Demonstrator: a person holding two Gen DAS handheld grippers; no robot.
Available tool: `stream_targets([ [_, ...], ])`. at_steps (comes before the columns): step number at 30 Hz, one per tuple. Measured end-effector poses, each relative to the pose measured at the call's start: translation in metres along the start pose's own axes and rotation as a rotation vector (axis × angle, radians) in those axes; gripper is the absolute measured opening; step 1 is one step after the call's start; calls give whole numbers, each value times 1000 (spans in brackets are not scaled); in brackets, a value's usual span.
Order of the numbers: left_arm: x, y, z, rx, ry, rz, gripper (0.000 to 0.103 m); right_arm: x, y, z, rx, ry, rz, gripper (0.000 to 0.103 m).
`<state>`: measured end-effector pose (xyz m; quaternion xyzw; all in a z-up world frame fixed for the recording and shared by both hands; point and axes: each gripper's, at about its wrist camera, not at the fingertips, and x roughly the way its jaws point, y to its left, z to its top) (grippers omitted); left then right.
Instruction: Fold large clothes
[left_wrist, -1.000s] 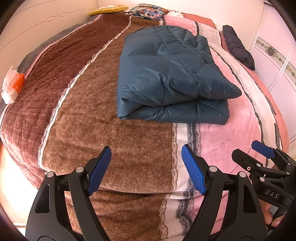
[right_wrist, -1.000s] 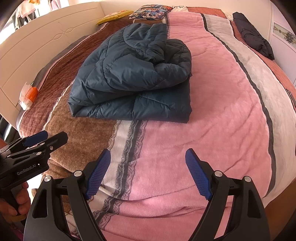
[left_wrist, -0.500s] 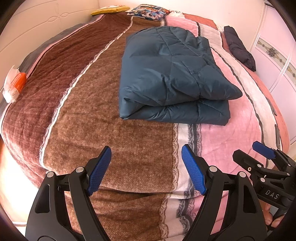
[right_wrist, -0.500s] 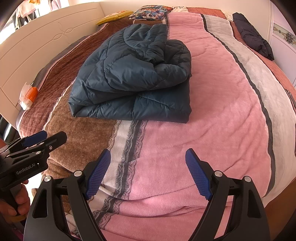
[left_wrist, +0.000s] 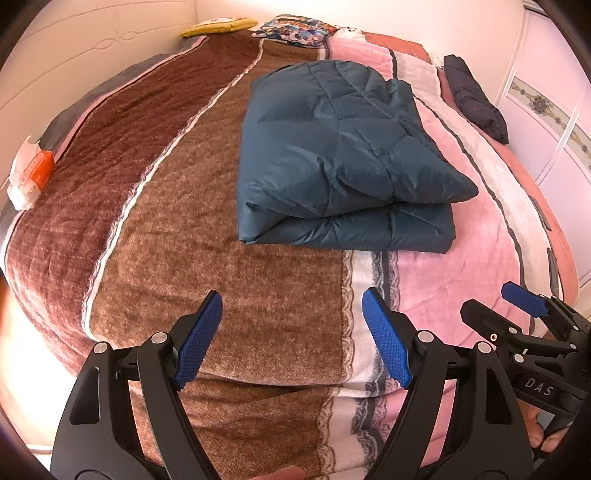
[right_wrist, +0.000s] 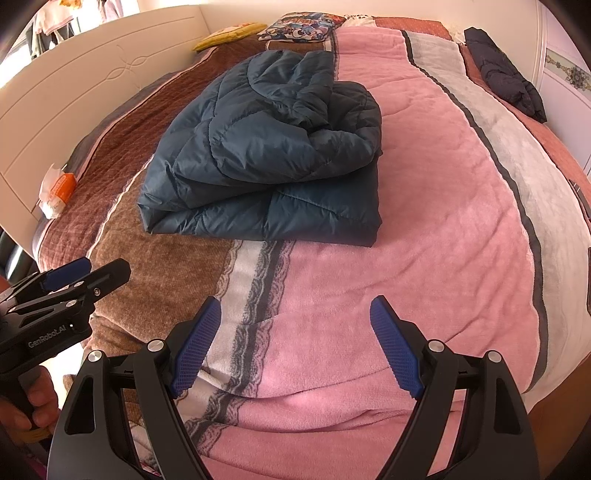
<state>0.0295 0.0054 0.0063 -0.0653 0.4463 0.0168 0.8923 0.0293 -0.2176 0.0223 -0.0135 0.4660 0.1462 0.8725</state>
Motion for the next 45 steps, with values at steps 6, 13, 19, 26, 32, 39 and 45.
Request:
stream_targets([
  [6,-2,0,0,0,-7,1,77,-2,2,0,0,-4,-3,81],
  [13,-3,0,0,-1,-9,1,77,-3,3,0,-3,-6,-5,81],
  [19,-5,0,0,-2,-12,0,77,-3,3,0,-2,-6,-5,81],
  [26,-6,0,1,-1,-15,0,77,-3,3,0,-2,-6,-6,81],
  [32,-6,0,1,3,-19,1,77,-3,3,0,-1,-6,-6,81],
  [39,-8,-4,1,13,-33,-11,77,-3,4,1,-4,-4,-9,81],
  [45,-9,-5,0,16,-38,-22,77,-3,5,0,-3,-3,-11,81],
])
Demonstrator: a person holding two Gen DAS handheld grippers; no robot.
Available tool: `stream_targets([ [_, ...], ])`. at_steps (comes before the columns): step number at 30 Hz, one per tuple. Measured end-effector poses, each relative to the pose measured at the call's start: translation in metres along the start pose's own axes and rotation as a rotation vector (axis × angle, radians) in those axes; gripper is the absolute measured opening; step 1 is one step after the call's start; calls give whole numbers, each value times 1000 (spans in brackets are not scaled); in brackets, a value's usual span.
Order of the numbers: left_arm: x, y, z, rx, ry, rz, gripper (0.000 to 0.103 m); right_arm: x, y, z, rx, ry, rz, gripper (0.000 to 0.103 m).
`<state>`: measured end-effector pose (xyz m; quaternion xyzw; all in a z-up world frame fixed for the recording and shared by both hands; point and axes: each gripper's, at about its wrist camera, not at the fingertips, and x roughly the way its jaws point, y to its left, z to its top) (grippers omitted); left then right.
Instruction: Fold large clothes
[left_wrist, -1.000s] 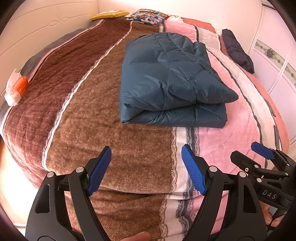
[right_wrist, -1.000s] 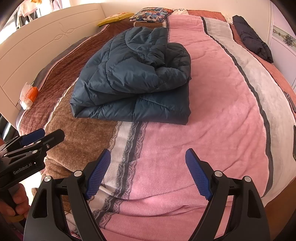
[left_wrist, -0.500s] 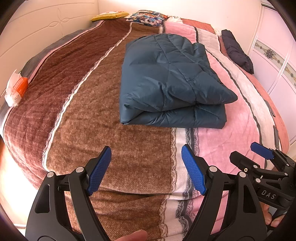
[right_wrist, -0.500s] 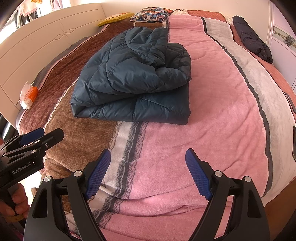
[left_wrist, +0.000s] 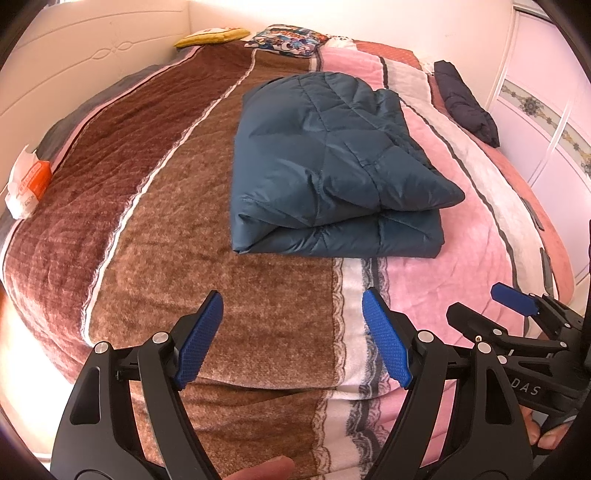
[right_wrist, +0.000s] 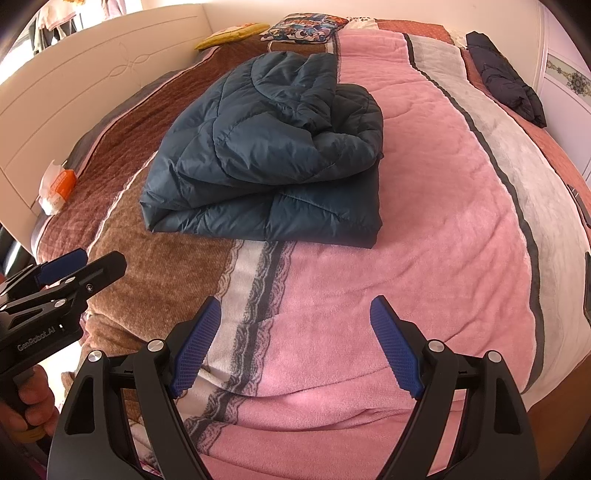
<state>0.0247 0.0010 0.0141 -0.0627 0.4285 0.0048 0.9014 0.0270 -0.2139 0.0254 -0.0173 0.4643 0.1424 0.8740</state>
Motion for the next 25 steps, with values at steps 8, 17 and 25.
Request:
stream_targets([
  [8,0,0,0,1,0,1,77,1,1,-1,-4,2,0,81],
  [17,1,2,-1,0,1,6,77,2,-1,-1,-5,5,1,81],
  [25,3,3,-3,-1,14,11,77,3,-1,-1,-6,5,2,81],
])
